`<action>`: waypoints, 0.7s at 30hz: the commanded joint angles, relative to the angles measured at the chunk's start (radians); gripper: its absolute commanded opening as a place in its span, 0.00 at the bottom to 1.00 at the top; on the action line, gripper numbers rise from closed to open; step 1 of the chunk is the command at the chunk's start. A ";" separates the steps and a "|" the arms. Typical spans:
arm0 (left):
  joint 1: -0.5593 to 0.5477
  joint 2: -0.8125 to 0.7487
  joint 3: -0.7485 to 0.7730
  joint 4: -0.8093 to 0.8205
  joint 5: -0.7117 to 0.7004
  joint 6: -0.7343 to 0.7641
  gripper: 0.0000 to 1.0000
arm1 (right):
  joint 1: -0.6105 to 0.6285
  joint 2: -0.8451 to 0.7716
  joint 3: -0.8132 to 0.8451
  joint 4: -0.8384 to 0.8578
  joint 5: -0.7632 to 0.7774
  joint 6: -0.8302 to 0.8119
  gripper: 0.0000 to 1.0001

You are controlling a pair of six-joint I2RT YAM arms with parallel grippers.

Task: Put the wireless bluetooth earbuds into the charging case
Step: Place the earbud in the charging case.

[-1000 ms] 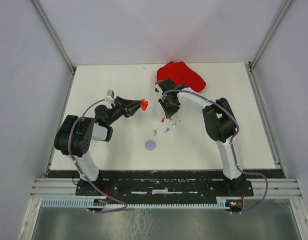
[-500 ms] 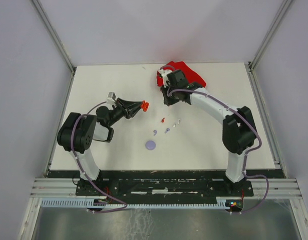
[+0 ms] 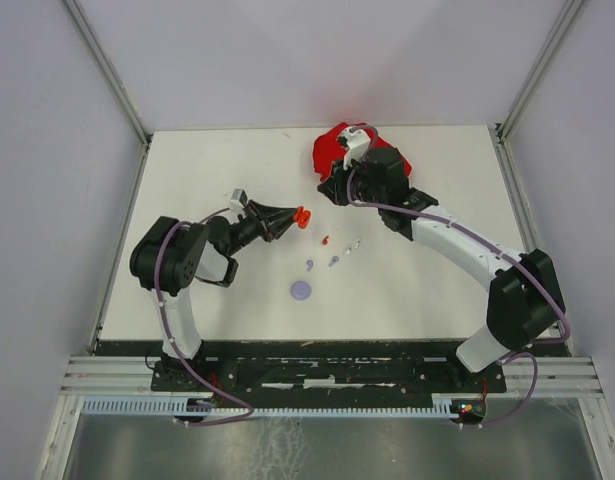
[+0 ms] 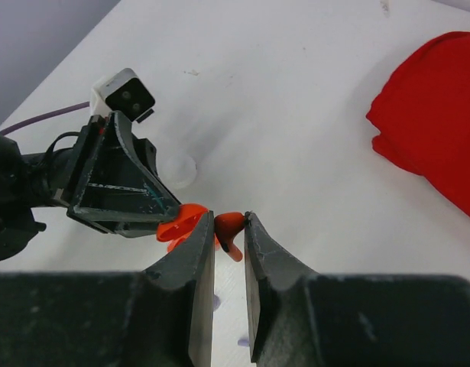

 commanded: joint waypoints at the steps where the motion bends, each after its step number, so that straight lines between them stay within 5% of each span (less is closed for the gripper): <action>1: -0.021 0.012 0.047 0.126 0.018 -0.076 0.03 | -0.003 -0.044 -0.078 0.241 -0.087 0.057 0.02; 12: -0.050 0.026 0.078 0.158 0.029 -0.131 0.03 | -0.003 -0.049 -0.267 0.559 -0.182 0.004 0.00; 21: -0.064 0.031 0.098 0.169 0.031 -0.153 0.03 | -0.003 -0.029 -0.326 0.656 -0.229 -0.019 0.00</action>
